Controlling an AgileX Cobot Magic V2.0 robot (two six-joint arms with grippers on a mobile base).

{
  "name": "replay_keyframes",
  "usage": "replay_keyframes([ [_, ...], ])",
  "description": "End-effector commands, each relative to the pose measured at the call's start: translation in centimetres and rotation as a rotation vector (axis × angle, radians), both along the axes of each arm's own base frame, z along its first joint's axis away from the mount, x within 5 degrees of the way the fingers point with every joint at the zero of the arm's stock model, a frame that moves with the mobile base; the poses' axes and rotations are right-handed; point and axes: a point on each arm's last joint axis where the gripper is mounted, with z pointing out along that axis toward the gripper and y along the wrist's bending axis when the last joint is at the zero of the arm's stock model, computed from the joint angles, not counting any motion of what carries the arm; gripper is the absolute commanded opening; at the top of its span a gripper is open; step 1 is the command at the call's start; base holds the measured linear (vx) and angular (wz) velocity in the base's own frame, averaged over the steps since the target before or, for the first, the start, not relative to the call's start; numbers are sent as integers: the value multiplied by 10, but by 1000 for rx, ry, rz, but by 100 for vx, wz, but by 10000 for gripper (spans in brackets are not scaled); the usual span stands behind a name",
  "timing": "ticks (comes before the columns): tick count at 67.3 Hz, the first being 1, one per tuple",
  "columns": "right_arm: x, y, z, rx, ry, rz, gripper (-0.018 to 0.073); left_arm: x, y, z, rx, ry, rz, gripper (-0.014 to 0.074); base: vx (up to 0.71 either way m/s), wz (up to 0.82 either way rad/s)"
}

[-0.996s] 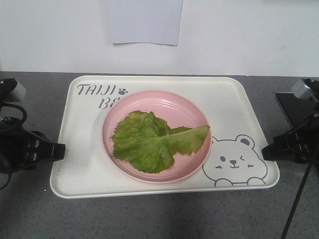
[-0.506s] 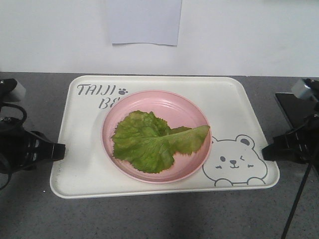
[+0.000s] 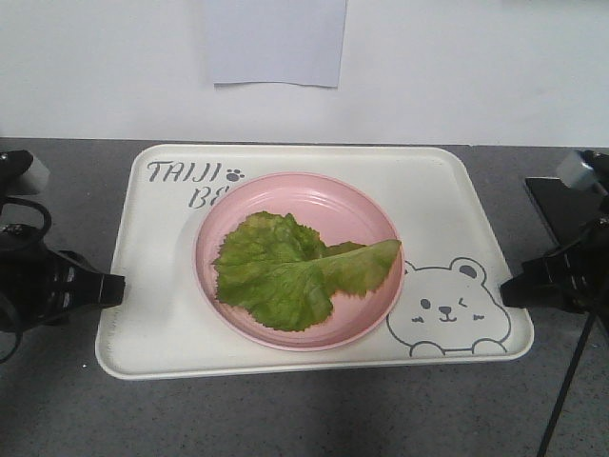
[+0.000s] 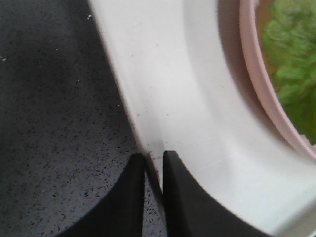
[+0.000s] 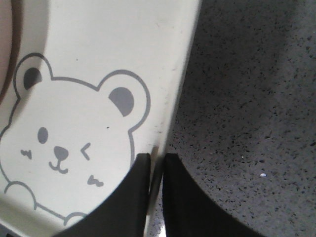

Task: Transfer vegetables to tray and serve
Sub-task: 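Hold the tray with both grippers while driving to the far counter, then lower the tray onto the counter with both grippers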

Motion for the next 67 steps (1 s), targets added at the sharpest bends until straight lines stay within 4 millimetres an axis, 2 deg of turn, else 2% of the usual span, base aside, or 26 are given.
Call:
replay_keyframes([
  [1, -1, 5, 19, 39, -86, 15, -6, -2, -2, 16, -18, -88, -28, -6, 0, 0],
  [50, -3, 6, 19, 44, -69, 30, -6, 0, -2, 17, -22, -108, -19, -6, 0, 0],
  [67, -3, 5, 17, 69, -16, -42, -6, 8, -1, 8, 38, -97, -22, -6, 0, 0],
])
